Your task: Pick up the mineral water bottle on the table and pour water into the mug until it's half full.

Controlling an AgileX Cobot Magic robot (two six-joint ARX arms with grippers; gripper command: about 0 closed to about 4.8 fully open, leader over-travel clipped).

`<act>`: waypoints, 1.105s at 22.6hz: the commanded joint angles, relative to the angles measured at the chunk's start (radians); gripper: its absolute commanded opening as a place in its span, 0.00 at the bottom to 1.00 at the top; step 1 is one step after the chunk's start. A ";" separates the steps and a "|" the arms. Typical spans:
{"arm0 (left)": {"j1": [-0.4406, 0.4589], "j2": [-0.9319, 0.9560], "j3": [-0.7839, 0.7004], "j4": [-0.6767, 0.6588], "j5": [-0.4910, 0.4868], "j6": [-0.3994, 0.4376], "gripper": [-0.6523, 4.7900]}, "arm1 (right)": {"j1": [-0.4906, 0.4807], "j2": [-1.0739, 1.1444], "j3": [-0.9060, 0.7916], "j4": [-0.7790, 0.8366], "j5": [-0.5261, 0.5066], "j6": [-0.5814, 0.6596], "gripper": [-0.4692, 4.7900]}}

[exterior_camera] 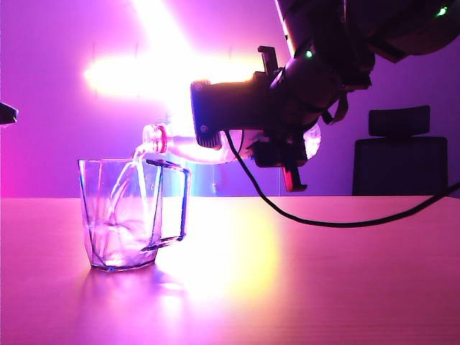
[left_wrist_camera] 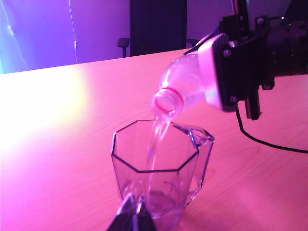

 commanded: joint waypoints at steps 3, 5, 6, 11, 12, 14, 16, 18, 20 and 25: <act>0.000 0.002 0.004 0.012 0.004 -0.003 0.12 | 0.002 -0.010 0.011 0.060 0.006 -0.013 0.50; 0.000 0.002 0.004 0.012 0.004 -0.003 0.12 | 0.002 -0.010 0.011 0.060 0.017 -0.032 0.50; 0.000 0.002 0.004 0.012 0.004 -0.003 0.12 | 0.002 -0.010 0.011 0.067 0.021 -0.031 0.50; -0.001 0.002 0.004 0.012 0.004 -0.003 0.12 | 0.002 -0.011 0.011 0.094 0.037 -0.032 0.50; -0.001 0.002 0.004 0.012 0.004 -0.003 0.12 | 0.002 -0.011 0.011 0.098 0.041 -0.031 0.50; 0.000 0.002 0.004 0.012 0.004 -0.003 0.12 | 0.002 -0.011 0.011 0.101 0.042 -0.032 0.50; 0.000 0.002 0.004 0.012 0.004 -0.003 0.12 | 0.002 -0.011 0.011 0.101 0.042 -0.032 0.50; 0.000 0.002 0.004 0.012 0.004 -0.003 0.12 | 0.002 -0.011 0.011 0.101 0.042 -0.032 0.50; 0.000 0.002 0.004 0.012 0.004 -0.003 0.12 | 0.002 -0.011 0.011 0.101 0.042 -0.032 0.50; 0.000 0.002 0.004 0.012 0.004 -0.003 0.12 | 0.002 -0.011 0.011 0.100 0.047 -0.032 0.50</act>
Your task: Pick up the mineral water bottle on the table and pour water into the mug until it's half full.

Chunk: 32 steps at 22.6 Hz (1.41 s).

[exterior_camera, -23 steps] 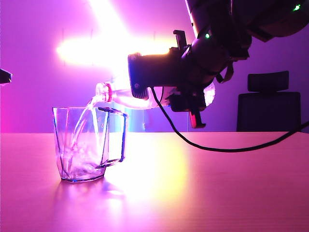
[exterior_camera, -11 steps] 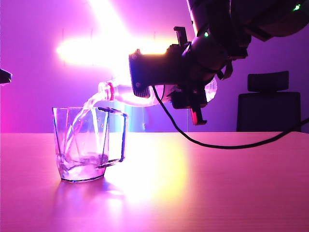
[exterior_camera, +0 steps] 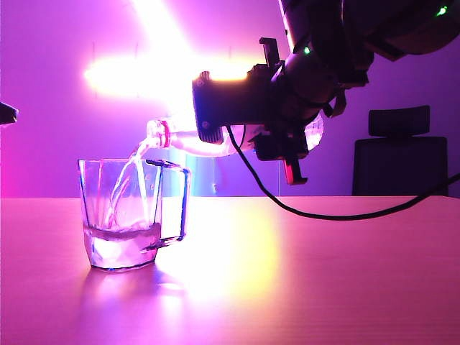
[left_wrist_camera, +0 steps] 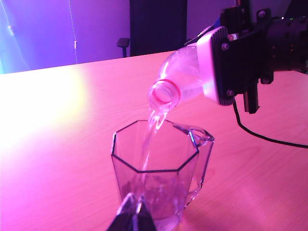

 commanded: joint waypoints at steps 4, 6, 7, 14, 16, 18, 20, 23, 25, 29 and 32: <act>0.000 0.002 0.004 0.012 0.004 -0.003 0.12 | 0.002 -0.011 0.011 0.055 0.007 0.004 0.50; 0.000 0.002 0.004 0.012 0.004 -0.003 0.12 | 0.002 -0.011 0.011 0.055 0.008 0.005 0.50; 0.000 0.002 0.004 0.012 0.004 -0.003 0.12 | 0.002 -0.011 0.011 0.055 0.007 0.005 0.50; 0.000 0.002 0.004 0.012 0.004 -0.003 0.12 | 0.002 -0.011 0.008 0.034 -0.001 0.013 0.50; 0.000 0.002 0.004 0.012 0.004 -0.003 0.12 | 0.003 -0.011 0.008 0.032 -0.001 0.016 0.50; 0.000 0.002 0.004 0.012 0.004 -0.003 0.12 | 0.014 -0.011 0.008 0.033 -0.002 0.040 0.50; 0.000 0.002 0.004 0.012 0.004 -0.003 0.12 | 0.014 -0.012 0.008 0.035 -0.010 0.074 0.50; 0.000 0.002 0.004 0.012 0.003 -0.003 0.12 | 0.019 -0.012 0.008 0.029 -0.019 0.119 0.50; 0.000 0.002 0.004 0.012 0.004 -0.003 0.12 | 0.024 -0.013 0.008 0.028 -0.020 0.147 0.50; 0.000 0.002 0.004 0.012 0.003 -0.003 0.12 | 0.028 -0.016 0.007 0.029 -0.020 0.220 0.50; -0.001 0.002 0.004 0.012 0.004 -0.003 0.12 | 0.028 -0.022 0.007 0.025 -0.021 0.287 0.50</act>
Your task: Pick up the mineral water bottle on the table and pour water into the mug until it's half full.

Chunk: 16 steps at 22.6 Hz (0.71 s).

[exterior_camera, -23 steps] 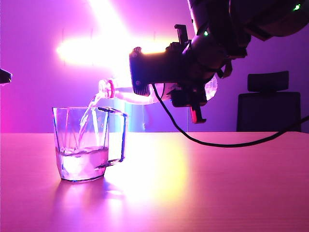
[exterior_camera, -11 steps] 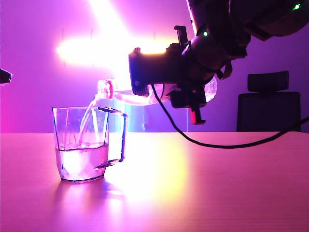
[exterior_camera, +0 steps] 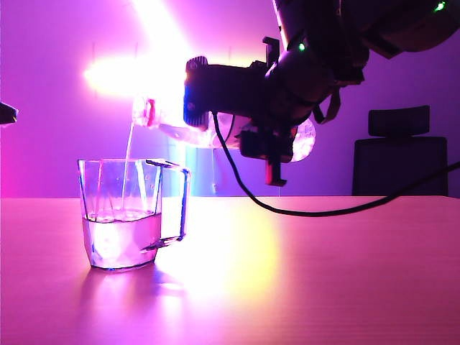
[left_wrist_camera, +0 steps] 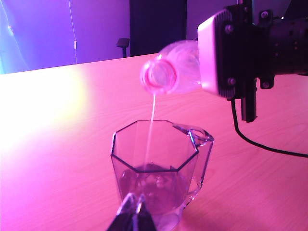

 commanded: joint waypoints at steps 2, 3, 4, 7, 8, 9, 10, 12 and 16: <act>-0.001 0.002 0.004 0.012 0.004 -0.003 0.12 | 0.007 -0.031 0.007 0.026 -0.011 0.143 0.50; 0.000 0.002 0.004 0.012 0.004 -0.003 0.12 | 0.008 -0.040 0.007 0.016 -0.019 0.182 0.50; 0.000 0.002 0.004 0.012 0.004 -0.003 0.12 | 0.008 -0.048 0.007 0.010 -0.026 0.220 0.50; 0.000 0.002 0.004 0.012 0.003 -0.003 0.12 | 0.007 -0.081 0.007 -0.024 -0.050 0.381 0.50; 0.000 0.002 0.004 0.012 0.003 -0.003 0.12 | 0.005 -0.097 0.007 -0.039 -0.065 0.449 0.50; 0.000 0.002 0.004 0.012 0.004 -0.003 0.12 | 0.002 -0.108 0.007 -0.055 -0.079 0.501 0.50; 0.000 0.002 0.004 0.012 0.004 -0.003 0.12 | -0.002 -0.121 0.006 -0.071 -0.101 0.550 0.50; 0.000 0.002 0.004 0.012 0.003 -0.003 0.12 | -0.018 -0.157 -0.007 -0.088 -0.171 0.690 0.50; 0.000 0.002 0.004 0.012 0.004 -0.003 0.12 | -0.042 -0.193 -0.057 -0.070 -0.263 0.845 0.50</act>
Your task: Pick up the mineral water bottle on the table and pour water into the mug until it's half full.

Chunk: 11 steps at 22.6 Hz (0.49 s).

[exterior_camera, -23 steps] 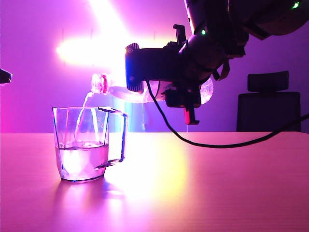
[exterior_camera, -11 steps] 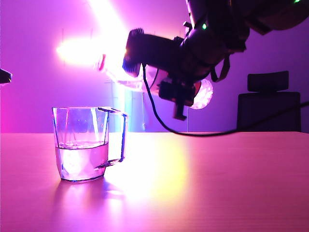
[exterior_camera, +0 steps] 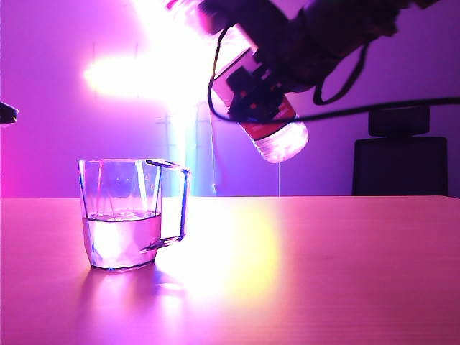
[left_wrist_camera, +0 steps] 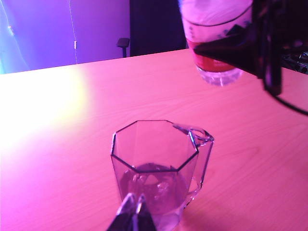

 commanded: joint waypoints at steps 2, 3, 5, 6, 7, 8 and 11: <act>0.000 0.002 0.004 0.012 0.004 -0.003 0.12 | -0.033 -0.039 -0.073 0.089 -0.115 0.216 0.50; 0.000 0.002 0.004 0.012 0.003 -0.003 0.12 | -0.046 -0.043 -0.101 0.123 -0.141 0.262 0.50; 0.000 0.002 0.004 0.012 0.004 -0.003 0.12 | -0.068 -0.043 -0.149 0.194 -0.182 0.348 0.50; 0.000 0.002 0.004 0.012 0.004 -0.003 0.12 | -0.084 -0.043 -0.178 0.235 -0.200 0.408 0.50; 0.000 0.002 0.004 0.012 0.004 -0.003 0.12 | -0.098 -0.042 -0.201 0.265 -0.208 0.452 0.50; -0.001 0.002 0.004 0.012 0.004 -0.003 0.12 | -0.111 -0.042 -0.225 0.297 -0.219 0.490 0.50; 0.000 0.002 0.004 0.012 0.004 -0.003 0.12 | -0.144 -0.042 -0.304 0.412 -0.218 0.571 0.50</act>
